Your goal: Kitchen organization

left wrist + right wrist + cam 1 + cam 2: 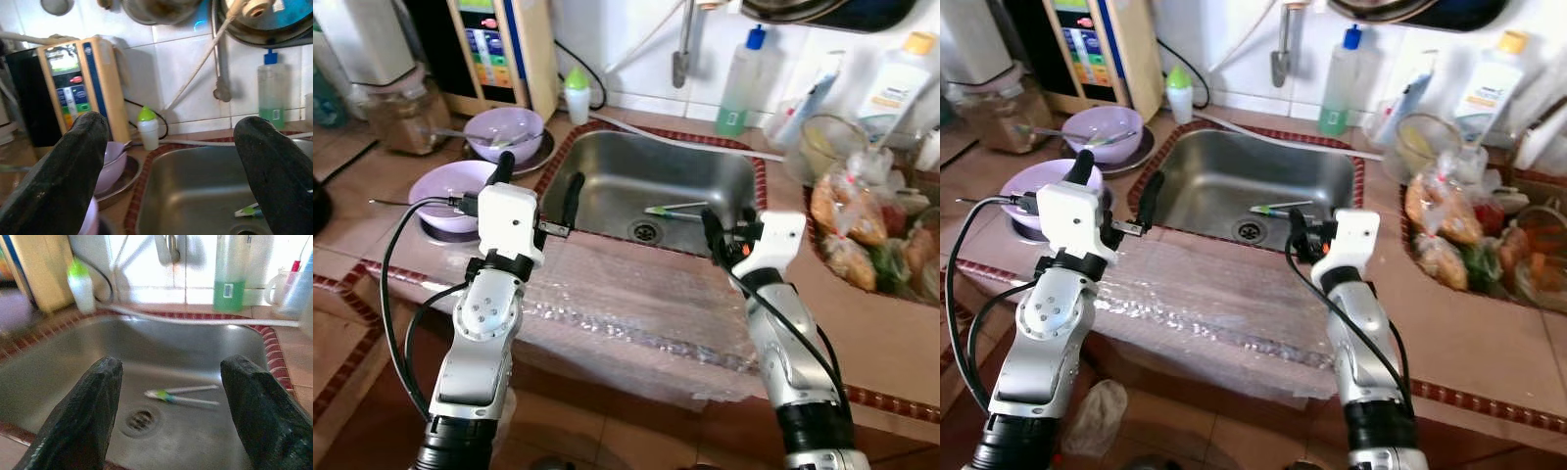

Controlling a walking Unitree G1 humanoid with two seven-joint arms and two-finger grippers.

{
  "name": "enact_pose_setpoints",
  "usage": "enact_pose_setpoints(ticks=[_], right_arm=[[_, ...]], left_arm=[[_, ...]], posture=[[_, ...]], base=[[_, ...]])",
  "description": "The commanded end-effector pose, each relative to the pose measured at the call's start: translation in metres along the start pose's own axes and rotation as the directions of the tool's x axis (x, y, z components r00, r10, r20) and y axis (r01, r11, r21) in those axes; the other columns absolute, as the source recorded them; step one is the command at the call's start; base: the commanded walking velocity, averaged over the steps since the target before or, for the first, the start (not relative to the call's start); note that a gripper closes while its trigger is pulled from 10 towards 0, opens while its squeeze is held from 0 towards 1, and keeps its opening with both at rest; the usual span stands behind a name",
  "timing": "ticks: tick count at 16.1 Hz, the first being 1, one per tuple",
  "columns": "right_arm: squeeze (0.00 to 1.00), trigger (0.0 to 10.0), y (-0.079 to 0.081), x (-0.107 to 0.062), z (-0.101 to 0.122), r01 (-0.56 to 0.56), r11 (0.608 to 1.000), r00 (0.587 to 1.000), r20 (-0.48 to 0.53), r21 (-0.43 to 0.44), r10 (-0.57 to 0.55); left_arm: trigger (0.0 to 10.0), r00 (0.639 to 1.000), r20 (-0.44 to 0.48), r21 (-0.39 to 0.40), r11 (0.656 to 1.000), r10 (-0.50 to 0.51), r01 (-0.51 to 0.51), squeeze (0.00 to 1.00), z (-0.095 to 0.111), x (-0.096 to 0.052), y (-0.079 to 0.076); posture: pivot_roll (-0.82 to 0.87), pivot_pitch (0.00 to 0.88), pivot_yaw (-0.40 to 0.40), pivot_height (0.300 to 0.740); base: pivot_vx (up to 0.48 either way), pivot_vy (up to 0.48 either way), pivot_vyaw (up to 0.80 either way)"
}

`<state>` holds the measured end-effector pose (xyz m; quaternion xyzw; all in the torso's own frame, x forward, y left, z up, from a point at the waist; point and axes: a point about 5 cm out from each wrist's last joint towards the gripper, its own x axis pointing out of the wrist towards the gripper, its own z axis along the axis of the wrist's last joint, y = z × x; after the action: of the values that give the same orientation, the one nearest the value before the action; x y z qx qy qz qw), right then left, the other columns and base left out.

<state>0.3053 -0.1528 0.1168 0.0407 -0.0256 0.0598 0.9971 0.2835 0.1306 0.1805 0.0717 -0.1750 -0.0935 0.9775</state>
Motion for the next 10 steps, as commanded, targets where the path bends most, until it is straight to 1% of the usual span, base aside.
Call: enact_pose_setpoints(ticks=[1, 2, 3, 4, 5, 6, 7, 8, 9, 10], right_arm=[[0.0, 10.0, 0.017, -0.001, 0.002, -0.074, 0.997, 0.997, 0.0, 0.013, 0.074], [0.0, 10.0, 0.018, -0.001, 0.004, -0.07, 0.998, 0.998, 0.006, 0.005, 0.07], [0.0, 10.0, 0.017, -0.001, 0.005, -0.024, 0.999, 1.0, 0.009, -0.029, 0.025], [0.0, 10.0, 0.017, -0.001, 0.005, -0.017, 0.999, 1.0, 0.001, -0.051, 0.017], [0.0, 10.0, 0.016, -0.001, 0.002, -0.022, 0.997, 0.999, -0.031, -0.069, 0.02], [0.0, 10.0, 0.015, -0.002, 0.002, -0.027, 0.999, 0.999, -0.036, -0.036, 0.026], [0.0, 10.0, 0.012, -0.003, 0.006, -0.027, 0.998, 1.0, -0.001, -0.056, 0.027], [0.0, 10.0, 0.009, -0.002, 0.009, 0.003, 0.999, 1.0, 0.018, -0.045, -0.002], [0.0, 10.0, 0.005, -0.002, 0.011, 0.034, 0.998, 0.999, 0.036, -0.052, -0.032], [0.0, 10.0, 0.001, -0.002, 0.011, 0.059, 0.997, 0.998, 0.033, -0.051, -0.057]], left_arm=[[10.0, 1.0, 0.021, 0.011, 1.0, 0.001, -0.001, 0.0, 0.008, 0.003, 0.002], [10.0, 1.0, 0.024, 0.008, 1.0, -0.001, 0.001, 0.0, 0.01, 0.004, 0.001], [10.0, 0.999, 0.03, 0.004, 1.0, -0.012, 0.012, 0.0, 0.013, 0.005, -0.001], [10.0, 0.999, 0.034, 0.003, 1.0, -0.028, 0.028, 0.0, 0.014, 0.006, -0.004], [10.0, 0.999, 0.036, 0.003, 0.999, -0.037, 0.037, 0.0, 0.016, 0.007, -0.006], [10.0, 0.998, 0.039, 0.006, 0.999, -0.046, 0.046, 0.0, 0.017, 0.007, -0.007], [10.0, 0.998, 0.042, -0.004, 0.998, -0.057, 0.057, 0.0, 0.018, 0.006, -0.01], [10.0, 0.998, 0.042, 0.03, 0.998, -0.057, 0.055, 0.0, 0.018, 0.005, -0.011], [10.0, 0.997, 0.03, 0.03, 0.997, -0.077, 0.076, 0.0, 0.014, 0.002, -0.014], [10.0, 0.996, 0.011, 0.024, 0.996, -0.087, 0.087, 0.0, 0.01, -0.001, -0.016]], posture=[[0.01, 0.0, 0.0, 0.74], [0.01, 0.0, 0.002, 0.74], [0.01, 0.0, 0.004, 0.74], [0.01, 0.0, 0.006, 0.74], [0.01, 0.0, 0.006, 0.74], [0.01, 0.0, 0.006, 0.74], [0.01, 0.0, 0.008, 0.74], [0.01, 0.0, 0.007, 0.74], [0.01, 0.0, 0.006, 0.74], [0.01, 0.0, 0.007, 0.74]], base=[[0.0, 0.48, 0.0], [0.0, 0.48, 0.0], [0.0, 0.48, 0.0], [0.0, 0.48, 0.0], [0.0, 0.48, 0.0], [0.0, 0.48, 0.0], [0.0, 0.48, 0.0], [0.0, 0.0, 0.0], [0.0, 0.0, 0.0], [0.0, 0.0, 0.0]])
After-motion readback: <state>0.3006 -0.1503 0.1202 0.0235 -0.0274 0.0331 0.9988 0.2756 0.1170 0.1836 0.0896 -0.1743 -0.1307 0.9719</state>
